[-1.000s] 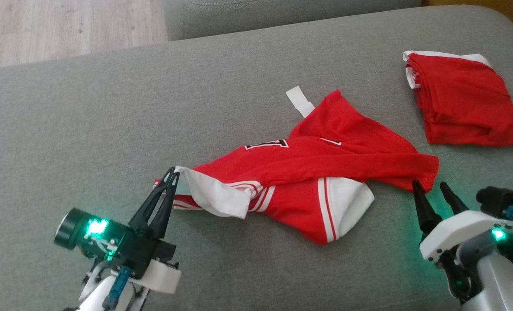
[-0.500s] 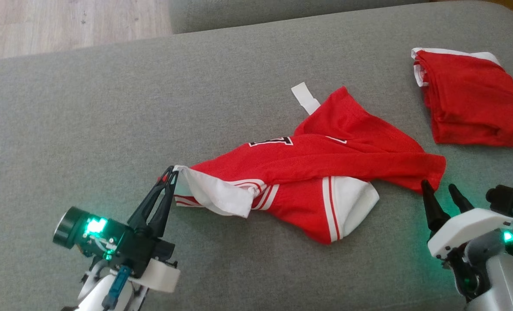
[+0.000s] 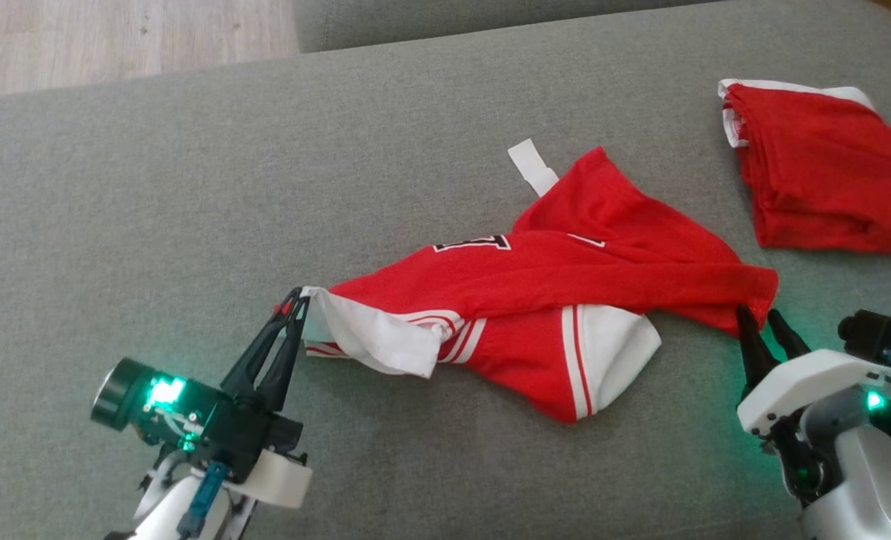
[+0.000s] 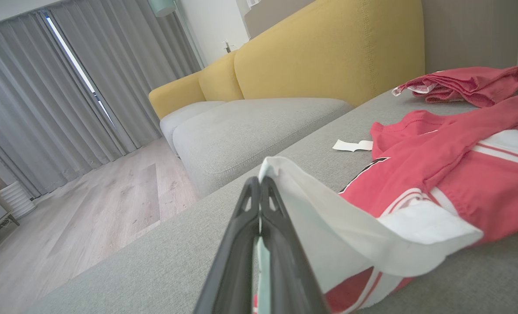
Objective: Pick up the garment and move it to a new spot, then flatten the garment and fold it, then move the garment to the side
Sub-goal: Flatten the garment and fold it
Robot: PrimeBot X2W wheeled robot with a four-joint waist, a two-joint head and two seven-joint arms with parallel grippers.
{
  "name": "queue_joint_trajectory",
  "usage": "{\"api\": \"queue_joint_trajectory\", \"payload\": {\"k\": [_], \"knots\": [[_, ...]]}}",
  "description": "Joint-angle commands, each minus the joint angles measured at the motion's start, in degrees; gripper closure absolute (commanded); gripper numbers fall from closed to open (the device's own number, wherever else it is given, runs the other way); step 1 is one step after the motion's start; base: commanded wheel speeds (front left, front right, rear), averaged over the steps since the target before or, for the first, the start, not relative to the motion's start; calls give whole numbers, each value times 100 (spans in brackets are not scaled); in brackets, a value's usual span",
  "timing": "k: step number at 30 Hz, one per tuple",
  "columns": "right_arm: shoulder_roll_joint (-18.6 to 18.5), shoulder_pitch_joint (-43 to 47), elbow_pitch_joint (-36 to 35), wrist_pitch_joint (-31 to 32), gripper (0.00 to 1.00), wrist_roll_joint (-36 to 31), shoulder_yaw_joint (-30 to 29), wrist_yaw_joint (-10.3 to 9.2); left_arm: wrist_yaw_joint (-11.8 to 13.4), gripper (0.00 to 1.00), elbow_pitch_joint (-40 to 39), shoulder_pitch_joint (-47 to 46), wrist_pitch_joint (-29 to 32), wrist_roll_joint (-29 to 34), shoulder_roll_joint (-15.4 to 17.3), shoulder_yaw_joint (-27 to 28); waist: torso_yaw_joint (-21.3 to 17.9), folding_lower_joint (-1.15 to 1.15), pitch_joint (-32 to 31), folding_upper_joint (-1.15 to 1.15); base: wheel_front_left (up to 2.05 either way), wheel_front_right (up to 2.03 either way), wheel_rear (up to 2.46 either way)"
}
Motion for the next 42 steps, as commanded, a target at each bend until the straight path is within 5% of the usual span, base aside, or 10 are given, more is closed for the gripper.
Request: {"api": "queue_joint_trajectory", "payload": {"k": [1,7,9,19,33,42], "knots": [[-121,-218,-91,-90,46,51,151,-4,-6,100,-169,-262,-23,45,181,217,2,0,10,0,0,0,0],[-191,-357,90,-206,65,75,214,-4,5,100,-167,-286,-23,50,207,214,-5,0,51,0,0,0,0],[-216,-403,140,-252,100,88,253,-4,12,100,-167,-295,-23,44,209,215,-10,0,67,0,0,0,0],[-532,-500,-392,-534,100,483,377,-4,63,100,-813,-435,-23,-83,237,625,-114,0,-12,0,0,0,0],[-1763,-617,-3895,1090,100,1652,-563,-4,-704,100,-1797,-1809,2,-201,914,1270,-241,0,-627,0,0,0,0],[-1908,-1752,-4406,1817,100,1337,-908,-4,-1362,100,-1616,-3373,377,-450,1209,1467,-191,0,-795,0,0,0,0]]}}
